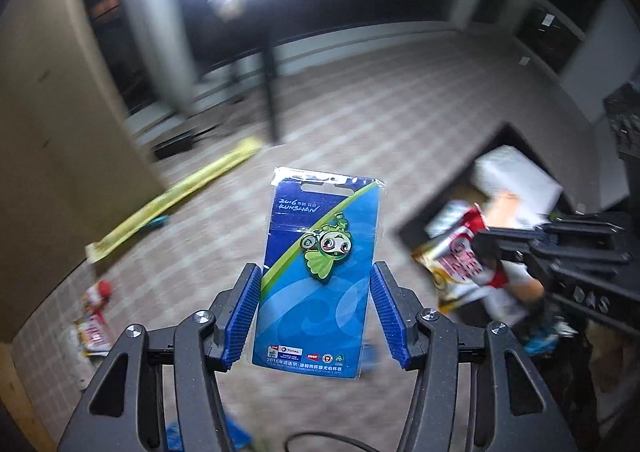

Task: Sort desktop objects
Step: 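Carry the card and sachet into the black bin and release both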

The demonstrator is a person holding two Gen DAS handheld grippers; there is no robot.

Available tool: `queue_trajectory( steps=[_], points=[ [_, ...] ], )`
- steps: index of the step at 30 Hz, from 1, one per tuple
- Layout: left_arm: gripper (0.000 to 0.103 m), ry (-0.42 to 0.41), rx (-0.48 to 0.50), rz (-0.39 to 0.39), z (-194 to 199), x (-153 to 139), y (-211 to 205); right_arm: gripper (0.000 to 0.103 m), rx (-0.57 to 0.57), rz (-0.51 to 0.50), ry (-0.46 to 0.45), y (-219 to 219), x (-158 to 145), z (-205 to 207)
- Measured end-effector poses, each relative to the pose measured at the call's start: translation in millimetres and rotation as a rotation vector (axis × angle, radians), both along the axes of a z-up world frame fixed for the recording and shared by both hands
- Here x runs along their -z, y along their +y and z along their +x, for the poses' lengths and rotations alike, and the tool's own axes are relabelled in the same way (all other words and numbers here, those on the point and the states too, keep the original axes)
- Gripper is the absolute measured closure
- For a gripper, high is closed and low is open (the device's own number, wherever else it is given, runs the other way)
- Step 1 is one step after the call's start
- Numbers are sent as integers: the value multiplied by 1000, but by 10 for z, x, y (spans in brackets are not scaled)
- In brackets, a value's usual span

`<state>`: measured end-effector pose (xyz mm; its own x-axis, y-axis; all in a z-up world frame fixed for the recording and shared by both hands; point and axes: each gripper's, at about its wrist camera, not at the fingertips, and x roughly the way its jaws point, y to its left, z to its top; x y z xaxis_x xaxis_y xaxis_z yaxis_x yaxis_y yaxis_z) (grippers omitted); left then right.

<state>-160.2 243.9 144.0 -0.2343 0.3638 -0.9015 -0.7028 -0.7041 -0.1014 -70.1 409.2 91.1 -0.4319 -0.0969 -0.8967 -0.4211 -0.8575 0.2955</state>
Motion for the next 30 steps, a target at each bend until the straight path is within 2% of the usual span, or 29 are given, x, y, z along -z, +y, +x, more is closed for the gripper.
queue_trajectory(
  steps=[9,17,25,27,30],
  points=[
    [49,1,234,64,982,-208,1035,102,221,48,34,714,-220,1152],
    [49,-30,363,66,1530,-141,1624,102,389,56,33,1218,-248,1952],
    [49,-20,420,36,1768,-51,1938,102,477,51,16,1442,-151,2268],
    [45,-21,418,14,1789,-6,1972,101,475,56,8,1449,-141,2278],
    [41,-12,392,3,1747,30,1936,90,489,60,-5,1449,-145,2275]
  ],
)
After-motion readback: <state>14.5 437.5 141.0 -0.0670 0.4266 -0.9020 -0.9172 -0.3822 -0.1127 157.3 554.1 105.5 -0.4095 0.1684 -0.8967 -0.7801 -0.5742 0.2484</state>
